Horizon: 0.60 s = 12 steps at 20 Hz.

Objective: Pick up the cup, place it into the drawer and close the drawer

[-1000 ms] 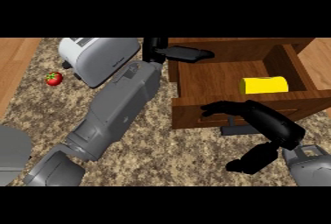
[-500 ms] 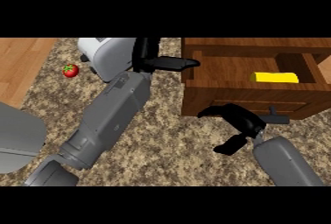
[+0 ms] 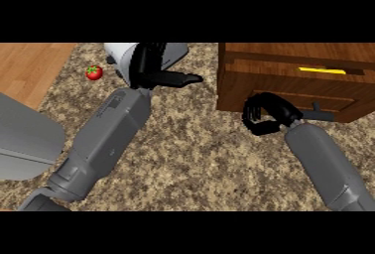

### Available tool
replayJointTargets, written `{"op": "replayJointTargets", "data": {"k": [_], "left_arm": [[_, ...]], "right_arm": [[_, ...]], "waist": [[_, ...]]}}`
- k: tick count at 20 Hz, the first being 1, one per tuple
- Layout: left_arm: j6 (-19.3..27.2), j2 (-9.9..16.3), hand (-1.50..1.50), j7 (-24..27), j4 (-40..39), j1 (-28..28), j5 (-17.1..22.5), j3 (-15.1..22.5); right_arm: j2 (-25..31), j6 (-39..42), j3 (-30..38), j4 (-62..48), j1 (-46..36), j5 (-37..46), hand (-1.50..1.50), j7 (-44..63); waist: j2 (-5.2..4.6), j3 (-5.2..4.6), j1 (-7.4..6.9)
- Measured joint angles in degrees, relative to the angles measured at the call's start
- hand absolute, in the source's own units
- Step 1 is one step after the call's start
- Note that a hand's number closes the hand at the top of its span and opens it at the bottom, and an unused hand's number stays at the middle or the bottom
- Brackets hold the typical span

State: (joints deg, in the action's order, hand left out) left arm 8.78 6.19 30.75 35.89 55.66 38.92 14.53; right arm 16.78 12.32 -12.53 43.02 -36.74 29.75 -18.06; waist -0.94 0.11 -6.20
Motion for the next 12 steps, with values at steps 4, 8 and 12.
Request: {"op": "replayJointTargets", "data": {"k": [4,8,12], "left_arm": [[-2.12,2.07,-1.5,-1.27,2.76,-2.31,0.51,0.0],[-3.82,3.73,-1.5,-2.27,4.61,-3.79,0.73,0.14],[-5.35,4.72,-1.5,-2.49,5.62,-5.47,0.7,0.49]], "right_arm": [[1.3,-2.31,4.79,-7.22,-5.59,-1.72,1.5,-3.34],[1.66,-1.08,7.06,-10.41,-7.17,-3.68,1.5,-5.37],[2.06,1.96,8.43,-11.25,-7.61,-5.73,1.5,-5.89]], "waist": [[-0.44,0.18,-1.37],[-0.54,0.32,-2.1],[-0.57,0.38,-2.46]]}}
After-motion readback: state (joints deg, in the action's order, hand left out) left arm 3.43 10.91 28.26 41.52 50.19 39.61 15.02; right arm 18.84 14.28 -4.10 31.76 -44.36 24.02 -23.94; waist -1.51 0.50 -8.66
